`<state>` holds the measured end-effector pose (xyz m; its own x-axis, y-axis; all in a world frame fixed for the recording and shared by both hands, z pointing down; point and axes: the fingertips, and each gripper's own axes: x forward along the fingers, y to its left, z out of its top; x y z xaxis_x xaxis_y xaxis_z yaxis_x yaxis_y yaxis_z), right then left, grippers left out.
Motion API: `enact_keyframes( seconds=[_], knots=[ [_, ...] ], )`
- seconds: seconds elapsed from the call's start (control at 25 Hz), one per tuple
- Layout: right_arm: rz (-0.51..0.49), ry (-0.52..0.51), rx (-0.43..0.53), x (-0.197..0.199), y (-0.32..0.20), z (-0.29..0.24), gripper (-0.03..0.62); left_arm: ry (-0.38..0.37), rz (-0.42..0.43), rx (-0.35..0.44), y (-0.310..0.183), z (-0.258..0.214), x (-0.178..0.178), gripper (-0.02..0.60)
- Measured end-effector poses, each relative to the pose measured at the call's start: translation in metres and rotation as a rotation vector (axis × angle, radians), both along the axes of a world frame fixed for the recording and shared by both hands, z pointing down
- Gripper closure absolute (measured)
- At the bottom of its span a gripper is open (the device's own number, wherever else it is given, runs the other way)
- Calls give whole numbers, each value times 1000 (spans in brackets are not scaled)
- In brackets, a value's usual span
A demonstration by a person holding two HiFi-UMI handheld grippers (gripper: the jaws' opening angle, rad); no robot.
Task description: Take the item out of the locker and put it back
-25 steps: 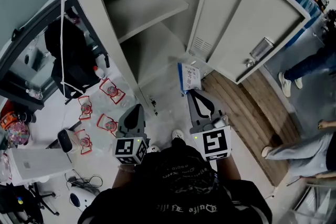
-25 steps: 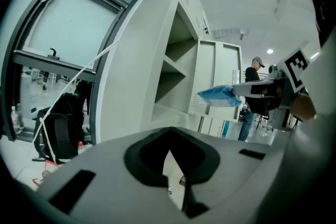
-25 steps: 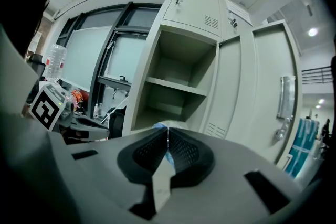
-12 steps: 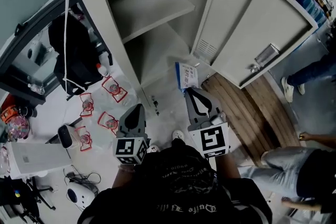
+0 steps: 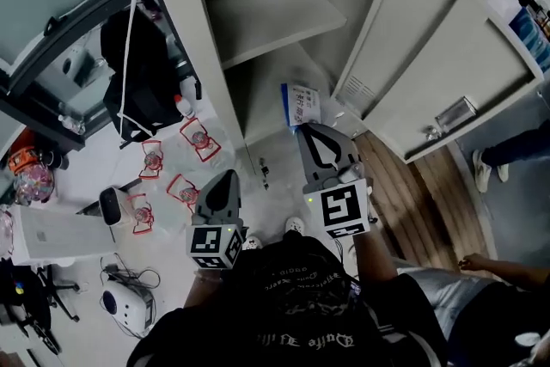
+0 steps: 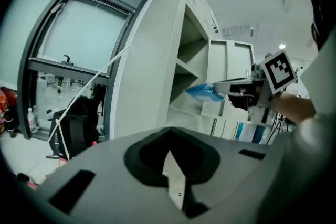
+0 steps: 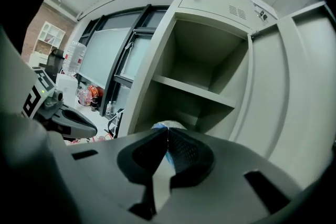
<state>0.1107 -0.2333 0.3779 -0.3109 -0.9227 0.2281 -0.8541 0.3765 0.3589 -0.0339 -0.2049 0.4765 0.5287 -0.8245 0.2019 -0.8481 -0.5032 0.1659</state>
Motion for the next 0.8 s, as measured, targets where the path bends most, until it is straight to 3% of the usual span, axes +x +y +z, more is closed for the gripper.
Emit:
enact_keyframes(
  seconds=[0.48, 0.8],
  knots=[
    [-129, 122, 23, -18, -68, 5, 586, -26, -139, 16, 0, -1, -23, 574],
    [-201, 186, -25, -36, -105, 24, 586, -40, -225, 18, -1, 2, -41, 574]
  ],
)
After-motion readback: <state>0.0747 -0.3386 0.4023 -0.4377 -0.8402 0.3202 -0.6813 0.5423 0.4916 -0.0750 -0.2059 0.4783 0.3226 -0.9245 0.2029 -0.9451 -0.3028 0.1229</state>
